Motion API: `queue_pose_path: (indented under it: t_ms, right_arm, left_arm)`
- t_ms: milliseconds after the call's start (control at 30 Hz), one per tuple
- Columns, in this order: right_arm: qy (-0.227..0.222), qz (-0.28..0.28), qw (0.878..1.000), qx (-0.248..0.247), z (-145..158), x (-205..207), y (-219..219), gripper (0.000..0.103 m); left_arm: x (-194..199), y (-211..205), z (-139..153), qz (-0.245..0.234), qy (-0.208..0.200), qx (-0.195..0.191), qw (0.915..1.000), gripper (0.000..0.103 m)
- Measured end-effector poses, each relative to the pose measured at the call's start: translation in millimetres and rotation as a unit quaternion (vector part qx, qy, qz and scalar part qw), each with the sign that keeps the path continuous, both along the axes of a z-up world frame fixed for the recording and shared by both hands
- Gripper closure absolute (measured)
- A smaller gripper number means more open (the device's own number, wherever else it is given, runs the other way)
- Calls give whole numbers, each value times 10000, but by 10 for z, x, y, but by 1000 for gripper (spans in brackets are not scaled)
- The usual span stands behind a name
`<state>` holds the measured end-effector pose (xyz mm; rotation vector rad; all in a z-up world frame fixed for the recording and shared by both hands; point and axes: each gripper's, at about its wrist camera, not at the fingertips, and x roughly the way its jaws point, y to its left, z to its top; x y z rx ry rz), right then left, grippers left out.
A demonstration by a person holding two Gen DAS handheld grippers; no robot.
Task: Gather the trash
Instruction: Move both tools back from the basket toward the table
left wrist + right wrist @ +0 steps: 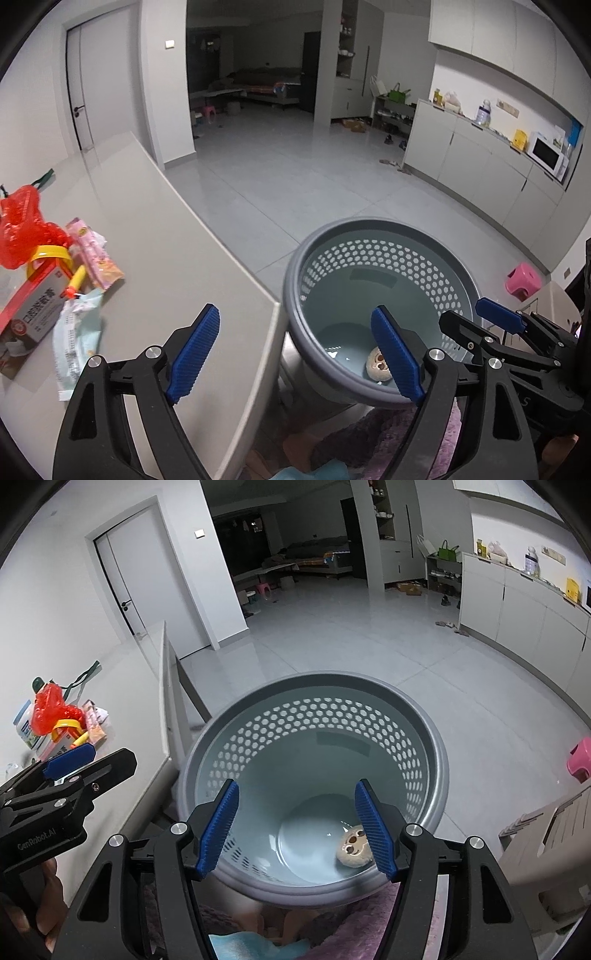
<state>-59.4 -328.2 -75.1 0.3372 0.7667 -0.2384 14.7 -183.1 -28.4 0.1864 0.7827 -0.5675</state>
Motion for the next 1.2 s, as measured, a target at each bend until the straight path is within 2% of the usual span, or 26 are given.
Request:
queue_pose_path:
  t_ms: [533, 1200]
  right_arm:
    - [-237, 372, 9988, -190, 245, 23, 430, 38]
    - [-299, 1023, 9937, -359, 351, 268, 1068, 38]
  left_arm:
    - [-7, 650, 298, 665, -459, -184, 9966, 18]
    - [6, 1329, 398, 1217, -630, -299, 9901, 15]
